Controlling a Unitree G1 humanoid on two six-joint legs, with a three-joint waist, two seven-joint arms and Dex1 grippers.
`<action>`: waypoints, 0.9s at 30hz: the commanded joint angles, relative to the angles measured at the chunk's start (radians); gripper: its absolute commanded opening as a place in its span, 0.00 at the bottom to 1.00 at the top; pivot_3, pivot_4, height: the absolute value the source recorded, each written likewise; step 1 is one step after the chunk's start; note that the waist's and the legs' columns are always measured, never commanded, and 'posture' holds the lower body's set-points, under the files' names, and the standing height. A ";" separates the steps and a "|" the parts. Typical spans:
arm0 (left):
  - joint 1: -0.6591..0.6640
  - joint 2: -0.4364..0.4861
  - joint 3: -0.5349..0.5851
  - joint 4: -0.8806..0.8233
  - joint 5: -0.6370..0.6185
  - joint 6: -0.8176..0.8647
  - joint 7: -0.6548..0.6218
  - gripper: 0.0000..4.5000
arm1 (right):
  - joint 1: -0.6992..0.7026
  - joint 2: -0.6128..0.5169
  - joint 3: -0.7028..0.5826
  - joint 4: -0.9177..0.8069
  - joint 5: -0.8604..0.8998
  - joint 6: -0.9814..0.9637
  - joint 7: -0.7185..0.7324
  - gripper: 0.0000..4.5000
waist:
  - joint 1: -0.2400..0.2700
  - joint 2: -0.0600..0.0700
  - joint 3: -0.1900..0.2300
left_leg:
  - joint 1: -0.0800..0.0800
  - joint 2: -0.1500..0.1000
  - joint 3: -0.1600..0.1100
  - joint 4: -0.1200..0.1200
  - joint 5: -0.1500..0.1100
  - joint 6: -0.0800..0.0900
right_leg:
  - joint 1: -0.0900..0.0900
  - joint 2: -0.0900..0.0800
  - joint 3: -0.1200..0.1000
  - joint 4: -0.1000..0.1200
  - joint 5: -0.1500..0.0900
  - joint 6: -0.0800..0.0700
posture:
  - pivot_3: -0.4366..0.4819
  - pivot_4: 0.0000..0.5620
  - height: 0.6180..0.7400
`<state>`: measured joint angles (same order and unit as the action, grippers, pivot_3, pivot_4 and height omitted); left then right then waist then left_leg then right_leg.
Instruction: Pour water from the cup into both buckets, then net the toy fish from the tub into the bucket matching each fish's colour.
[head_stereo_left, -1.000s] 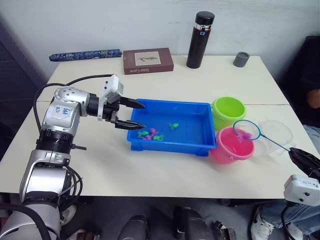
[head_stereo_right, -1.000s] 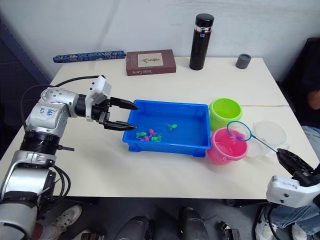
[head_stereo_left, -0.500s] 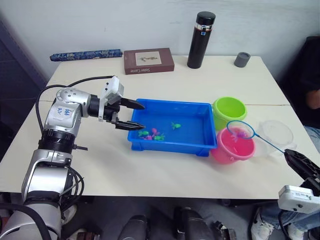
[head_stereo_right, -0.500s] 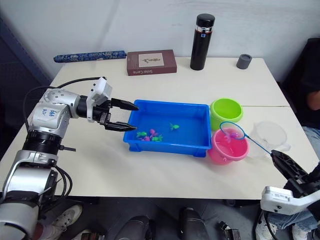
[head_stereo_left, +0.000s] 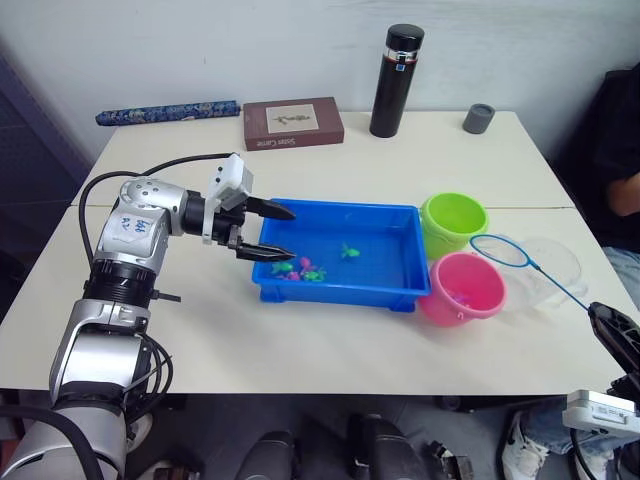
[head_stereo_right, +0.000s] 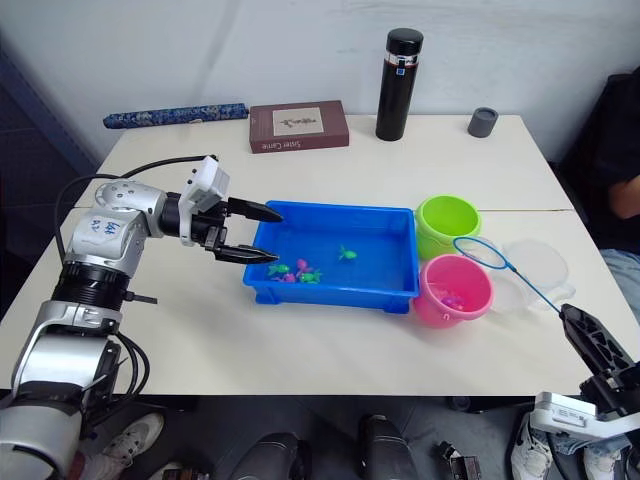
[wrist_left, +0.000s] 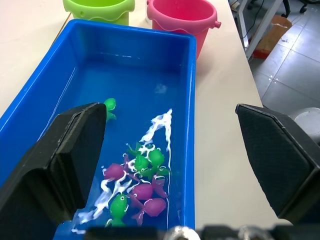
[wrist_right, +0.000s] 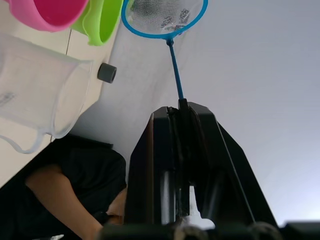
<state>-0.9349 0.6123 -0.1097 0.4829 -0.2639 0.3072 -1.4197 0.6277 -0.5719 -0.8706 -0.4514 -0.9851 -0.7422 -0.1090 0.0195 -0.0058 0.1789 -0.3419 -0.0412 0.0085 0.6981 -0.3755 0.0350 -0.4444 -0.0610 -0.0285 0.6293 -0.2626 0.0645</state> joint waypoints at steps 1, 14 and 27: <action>0.001 0.020 0.019 -0.035 -0.007 0.006 0.001 0.99 | -0.002 -0.006 0.002 0.009 0.015 0.020 -0.045 0.00 | 0.000 0.000 0.000 | 0.001 0.000 0.001 0.000 0.000 0.001 | 0.000 0.000 0.001 0.000 0.000 0.000 | 0.48 0.27 0.99; 0.045 0.083 0.071 -0.101 -0.032 0.059 0.032 0.99 | -0.473 -0.295 0.363 -0.034 0.734 0.565 0.576 0.00 | -0.044 -0.003 0.001 | 0.007 0.002 0.007 0.001 -0.001 0.003 | 0.002 0.001 0.007 0.004 0.000 0.001 | 0.48 0.27 0.99; 0.217 0.166 0.159 -0.344 -0.097 0.192 0.129 0.99 | -0.971 -0.384 0.546 0.017 1.223 1.366 0.886 0.00 | -0.012 -0.004 0.001 | 0.002 0.003 0.004 0.001 -0.003 0.003 | 0.000 -0.001 0.004 -0.001 0.001 0.001 | 0.48 0.27 0.99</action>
<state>-0.7197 0.7629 0.0221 0.1922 -0.3316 0.4886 -1.3024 -0.3151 -0.9620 -0.2832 -0.3920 0.1628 0.5191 0.7731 0.0078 -0.0102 0.1799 -0.3402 -0.0385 0.0124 0.6991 -0.3782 0.0380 -0.4449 -0.0620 -0.0248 0.6278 -0.2618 0.0659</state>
